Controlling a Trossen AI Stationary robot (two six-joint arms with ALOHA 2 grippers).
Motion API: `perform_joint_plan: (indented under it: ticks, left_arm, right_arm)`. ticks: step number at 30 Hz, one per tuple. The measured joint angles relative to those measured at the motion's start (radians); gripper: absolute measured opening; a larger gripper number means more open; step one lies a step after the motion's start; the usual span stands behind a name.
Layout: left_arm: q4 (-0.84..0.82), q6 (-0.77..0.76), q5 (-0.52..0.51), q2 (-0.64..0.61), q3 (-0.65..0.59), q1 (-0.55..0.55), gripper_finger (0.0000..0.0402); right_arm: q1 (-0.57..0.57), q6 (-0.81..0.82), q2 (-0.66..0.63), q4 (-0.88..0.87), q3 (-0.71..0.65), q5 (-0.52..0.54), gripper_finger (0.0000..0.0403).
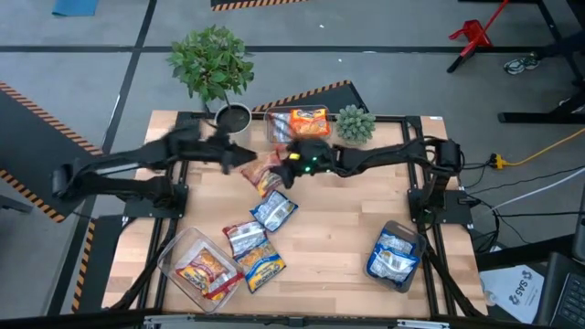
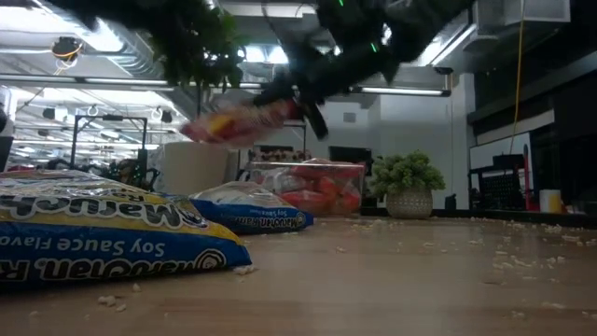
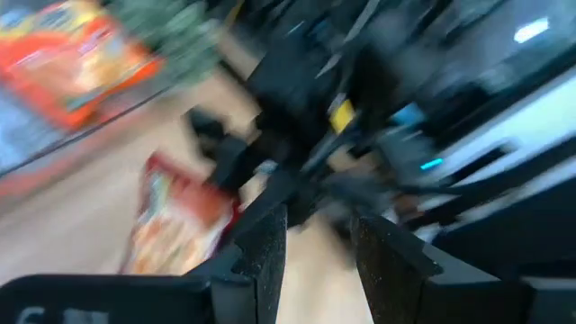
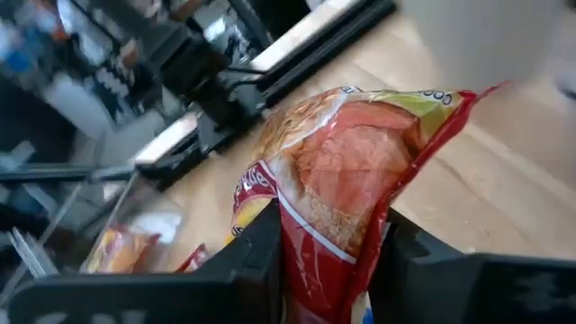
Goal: Sort Maruchan noodles
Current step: Put the red noodle pack into the bottom transparent bin
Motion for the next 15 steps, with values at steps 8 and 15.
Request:
perform_joint_plan:
  ticks: [8,15]
  left_arm:
    - [0.02,-0.181,-0.008,-0.385,0.001,-0.036,0.0122]
    - [0.02,-0.22,-0.103,-0.619,0.002,-0.04,0.0121]
  right_arm:
    - [0.165,-0.226,0.151,-0.29,0.419,0.04,0.0088]
    - [0.244,-0.443,0.344,-0.338,0.761,-0.042,0.0088]
